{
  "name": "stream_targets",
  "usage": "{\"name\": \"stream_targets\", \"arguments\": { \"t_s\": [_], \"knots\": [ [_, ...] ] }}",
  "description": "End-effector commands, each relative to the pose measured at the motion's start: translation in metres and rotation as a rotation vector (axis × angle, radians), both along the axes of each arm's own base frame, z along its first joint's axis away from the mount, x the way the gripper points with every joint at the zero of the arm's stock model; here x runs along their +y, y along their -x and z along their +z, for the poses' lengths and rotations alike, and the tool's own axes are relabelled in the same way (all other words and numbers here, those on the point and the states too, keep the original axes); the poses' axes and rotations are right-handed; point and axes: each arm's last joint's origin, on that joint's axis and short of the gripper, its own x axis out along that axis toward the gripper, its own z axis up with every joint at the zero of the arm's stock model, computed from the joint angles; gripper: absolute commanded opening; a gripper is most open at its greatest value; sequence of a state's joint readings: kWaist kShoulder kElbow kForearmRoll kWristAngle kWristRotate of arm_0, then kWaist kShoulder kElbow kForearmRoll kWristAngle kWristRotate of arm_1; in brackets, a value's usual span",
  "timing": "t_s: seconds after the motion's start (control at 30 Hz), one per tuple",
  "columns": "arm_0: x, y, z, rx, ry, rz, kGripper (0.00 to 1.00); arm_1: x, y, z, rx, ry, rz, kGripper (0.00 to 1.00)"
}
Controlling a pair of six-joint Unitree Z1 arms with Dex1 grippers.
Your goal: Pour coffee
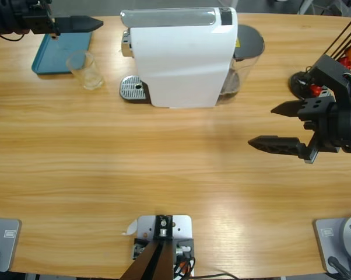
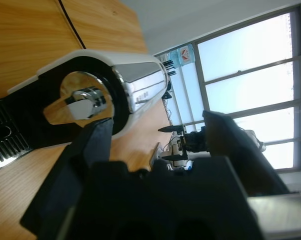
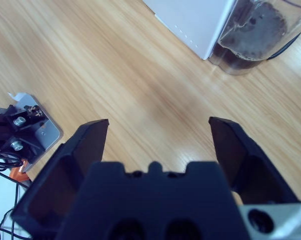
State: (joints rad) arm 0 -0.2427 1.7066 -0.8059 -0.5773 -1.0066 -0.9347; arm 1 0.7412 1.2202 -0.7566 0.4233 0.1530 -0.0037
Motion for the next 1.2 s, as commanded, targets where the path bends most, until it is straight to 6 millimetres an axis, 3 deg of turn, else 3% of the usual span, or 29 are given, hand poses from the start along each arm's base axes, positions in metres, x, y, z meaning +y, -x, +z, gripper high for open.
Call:
{"name": "stream_targets", "arguments": {
  "t_s": [0.03,0.27,0.83,1.0,1.2],
  "knots": [
    [-0.017,-0.014,-0.027,0.071,0.015,-0.032,0.77,-0.003,0.005,-0.008,0.014,0.012,-0.004,0.89],
    [-0.025,-0.021,-0.021,0.058,0.033,-0.044,0.77,-0.003,0.005,-0.008,0.015,0.013,-0.004,0.89],
    [-0.036,-0.025,-0.034,0.075,0.037,-0.068,0.77,-0.001,0.003,-0.009,0.021,0.018,-0.005,0.89],
    [-0.034,-0.019,-0.03,0.067,0.039,-0.071,0.629,-0.001,0.003,-0.009,0.022,0.019,-0.005,0.89],
    [-0.032,-0.016,-0.023,0.046,0.045,-0.07,0.572,-0.001,0.003,-0.009,0.022,0.019,-0.005,0.89]
  ]
}}
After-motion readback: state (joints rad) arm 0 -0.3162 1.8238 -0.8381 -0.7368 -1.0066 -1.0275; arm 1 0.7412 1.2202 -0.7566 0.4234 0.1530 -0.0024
